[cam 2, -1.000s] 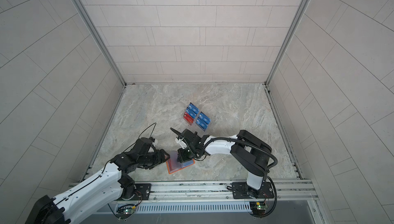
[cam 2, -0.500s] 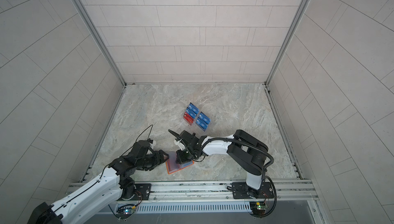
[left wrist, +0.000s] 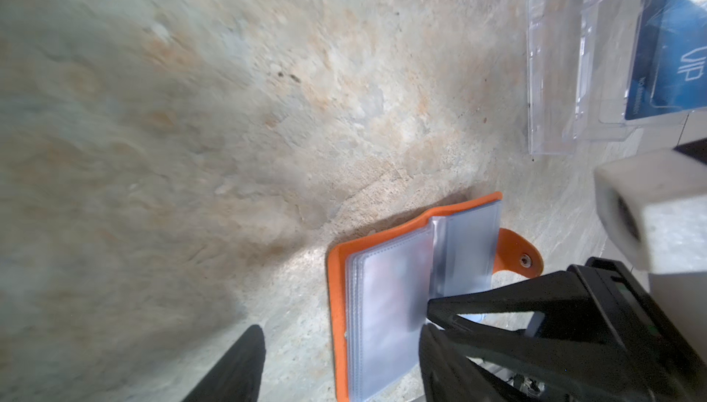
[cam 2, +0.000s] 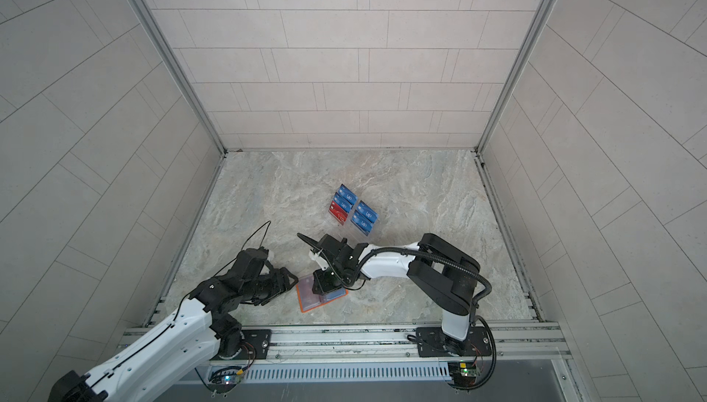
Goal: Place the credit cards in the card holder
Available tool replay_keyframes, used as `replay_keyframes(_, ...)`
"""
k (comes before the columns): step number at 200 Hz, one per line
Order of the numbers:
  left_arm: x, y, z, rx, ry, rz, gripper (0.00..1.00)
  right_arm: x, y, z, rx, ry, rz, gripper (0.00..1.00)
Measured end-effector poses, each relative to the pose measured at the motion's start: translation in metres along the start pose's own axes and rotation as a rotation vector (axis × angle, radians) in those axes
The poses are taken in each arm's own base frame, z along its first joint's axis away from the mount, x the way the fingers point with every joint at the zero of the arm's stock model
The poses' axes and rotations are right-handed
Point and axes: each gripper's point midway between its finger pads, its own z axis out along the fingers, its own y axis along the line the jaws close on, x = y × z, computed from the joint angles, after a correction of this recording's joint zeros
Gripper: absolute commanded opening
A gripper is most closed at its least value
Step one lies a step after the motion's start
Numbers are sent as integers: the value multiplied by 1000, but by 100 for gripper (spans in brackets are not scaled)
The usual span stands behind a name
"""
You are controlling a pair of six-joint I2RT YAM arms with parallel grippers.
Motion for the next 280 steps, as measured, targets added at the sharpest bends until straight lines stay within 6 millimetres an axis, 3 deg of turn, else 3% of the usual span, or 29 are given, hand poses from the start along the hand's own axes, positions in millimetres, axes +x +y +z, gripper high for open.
replay_keyframes(71,4,-22,22,118,65,-10,66,0,-7,4,12,-17,43,20)
replay_keyframes(172,-12,-42,38,154,65,3,67,-8,-20,1,36,-48,144,16)
replay_keyframes(232,-14,-43,31,101,84,65,71,-17,-27,-7,65,-90,151,19)
replay_keyframes(280,-22,-55,11,97,54,142,70,-38,-10,-40,71,-162,112,23)
